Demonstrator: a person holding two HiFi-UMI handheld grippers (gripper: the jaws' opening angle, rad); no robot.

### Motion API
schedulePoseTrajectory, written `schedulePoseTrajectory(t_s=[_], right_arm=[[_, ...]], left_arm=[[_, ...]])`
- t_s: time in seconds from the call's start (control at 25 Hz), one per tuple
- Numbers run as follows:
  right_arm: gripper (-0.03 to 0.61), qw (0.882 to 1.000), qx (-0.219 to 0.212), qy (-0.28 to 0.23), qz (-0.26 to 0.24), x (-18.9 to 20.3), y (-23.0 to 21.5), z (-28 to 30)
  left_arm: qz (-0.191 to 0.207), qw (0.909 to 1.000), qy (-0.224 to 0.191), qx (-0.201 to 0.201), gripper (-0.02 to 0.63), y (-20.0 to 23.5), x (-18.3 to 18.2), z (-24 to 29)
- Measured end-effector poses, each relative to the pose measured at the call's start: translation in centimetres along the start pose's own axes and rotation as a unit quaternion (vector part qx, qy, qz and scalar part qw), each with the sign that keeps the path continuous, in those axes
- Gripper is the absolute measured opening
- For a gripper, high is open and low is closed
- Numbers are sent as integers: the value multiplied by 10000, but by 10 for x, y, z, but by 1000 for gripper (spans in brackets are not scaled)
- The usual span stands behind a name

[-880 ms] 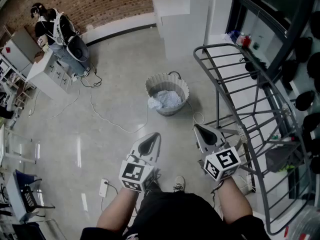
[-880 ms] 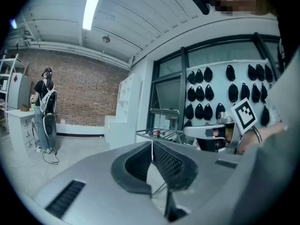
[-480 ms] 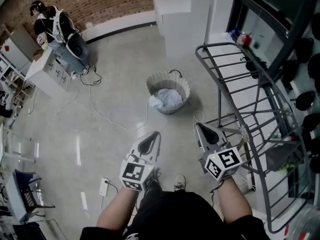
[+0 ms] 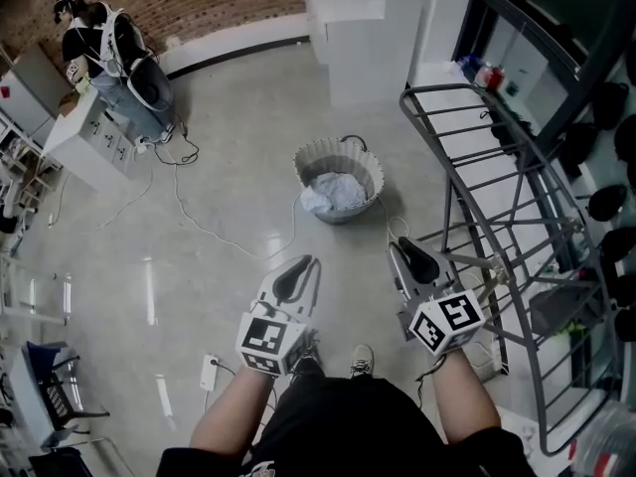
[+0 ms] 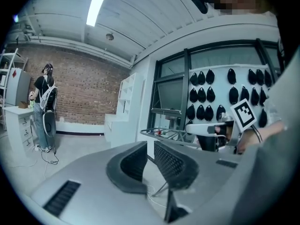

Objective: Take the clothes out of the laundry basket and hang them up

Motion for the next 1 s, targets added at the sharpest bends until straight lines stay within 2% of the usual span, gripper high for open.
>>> schedulePoseTrajectory(t_s=[0.04, 0.16, 0.44, 0.72, 1.0], right_arm=[[96, 10000, 30, 0, -2, 0, 4, 5], [115, 9999, 116, -3, 11, -1, 17, 23], [157, 9994, 344, -37, -8, -3, 38, 56], [192, 9984, 559, -34, -24, 4, 60, 91], [207, 9975, 690, -44, -173, -5, 72, 113]], left_arm=[[-4, 10000, 2, 34, 20, 7, 0, -1], [-6, 9999, 31, 146, 95, 30, -1, -2], [52, 9993, 41, 360, 175, 73, -3, 0], [127, 9980, 79, 614, 218, 120, -6, 2], [104, 9972, 16, 737, 227, 150, -8, 10]])
Point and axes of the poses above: the fingertips, and each gripper's own axes: z forward along the fingers, y to its left, x out of its underside, the point moved 9 cm from there along -z, backward along the fingers, and after that the axes turned 1 degree about z, right-handed, at the moved point
